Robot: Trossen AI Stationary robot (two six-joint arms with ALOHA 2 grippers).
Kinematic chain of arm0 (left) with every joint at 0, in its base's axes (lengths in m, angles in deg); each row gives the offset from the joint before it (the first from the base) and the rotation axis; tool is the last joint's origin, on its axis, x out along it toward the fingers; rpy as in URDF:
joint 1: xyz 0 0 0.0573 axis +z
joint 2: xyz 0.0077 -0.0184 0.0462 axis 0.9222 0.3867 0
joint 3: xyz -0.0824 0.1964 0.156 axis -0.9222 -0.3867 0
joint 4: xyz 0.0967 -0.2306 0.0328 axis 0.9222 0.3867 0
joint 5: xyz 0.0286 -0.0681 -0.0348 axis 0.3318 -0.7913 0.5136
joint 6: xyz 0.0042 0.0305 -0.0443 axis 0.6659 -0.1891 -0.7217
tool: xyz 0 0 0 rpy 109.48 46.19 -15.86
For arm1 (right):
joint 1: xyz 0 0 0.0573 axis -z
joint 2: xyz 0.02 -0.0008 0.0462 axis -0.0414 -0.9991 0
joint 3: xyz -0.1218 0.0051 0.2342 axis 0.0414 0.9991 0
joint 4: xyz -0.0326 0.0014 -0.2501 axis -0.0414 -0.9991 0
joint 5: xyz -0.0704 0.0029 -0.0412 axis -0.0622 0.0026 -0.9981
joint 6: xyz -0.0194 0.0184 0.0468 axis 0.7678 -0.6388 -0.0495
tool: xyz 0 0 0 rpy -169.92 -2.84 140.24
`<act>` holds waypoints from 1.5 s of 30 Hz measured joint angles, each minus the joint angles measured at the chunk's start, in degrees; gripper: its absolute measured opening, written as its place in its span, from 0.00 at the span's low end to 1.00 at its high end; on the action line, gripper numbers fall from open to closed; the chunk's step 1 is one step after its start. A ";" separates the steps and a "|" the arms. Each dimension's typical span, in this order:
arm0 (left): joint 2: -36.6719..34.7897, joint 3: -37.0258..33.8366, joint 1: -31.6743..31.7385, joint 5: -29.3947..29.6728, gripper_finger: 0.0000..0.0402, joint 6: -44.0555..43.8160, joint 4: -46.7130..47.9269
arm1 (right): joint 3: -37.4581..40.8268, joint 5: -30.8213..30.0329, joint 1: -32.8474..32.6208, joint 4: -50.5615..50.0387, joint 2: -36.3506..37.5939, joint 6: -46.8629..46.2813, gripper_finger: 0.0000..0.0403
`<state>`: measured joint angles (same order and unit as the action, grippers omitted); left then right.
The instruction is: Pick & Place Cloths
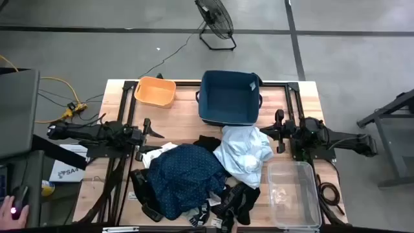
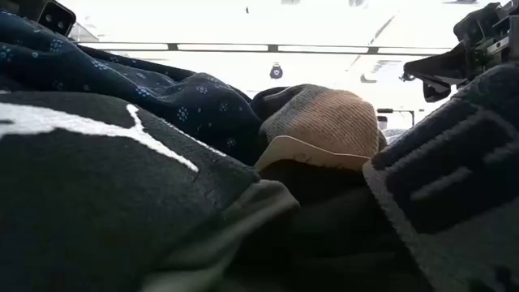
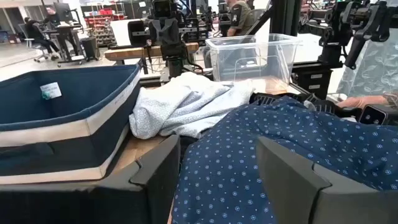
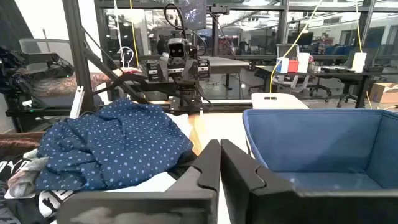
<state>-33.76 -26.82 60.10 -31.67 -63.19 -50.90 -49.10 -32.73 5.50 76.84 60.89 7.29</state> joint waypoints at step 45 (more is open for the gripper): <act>-0.01 0.00 0.01 2.21 0.51 -0.93 -0.49 | 0.00 -0.01 -0.02 0.00 0.01 0.00 0.01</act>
<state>-33.77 -26.82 60.11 -29.46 -64.11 -51.40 -49.10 -32.74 5.48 76.84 60.90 7.29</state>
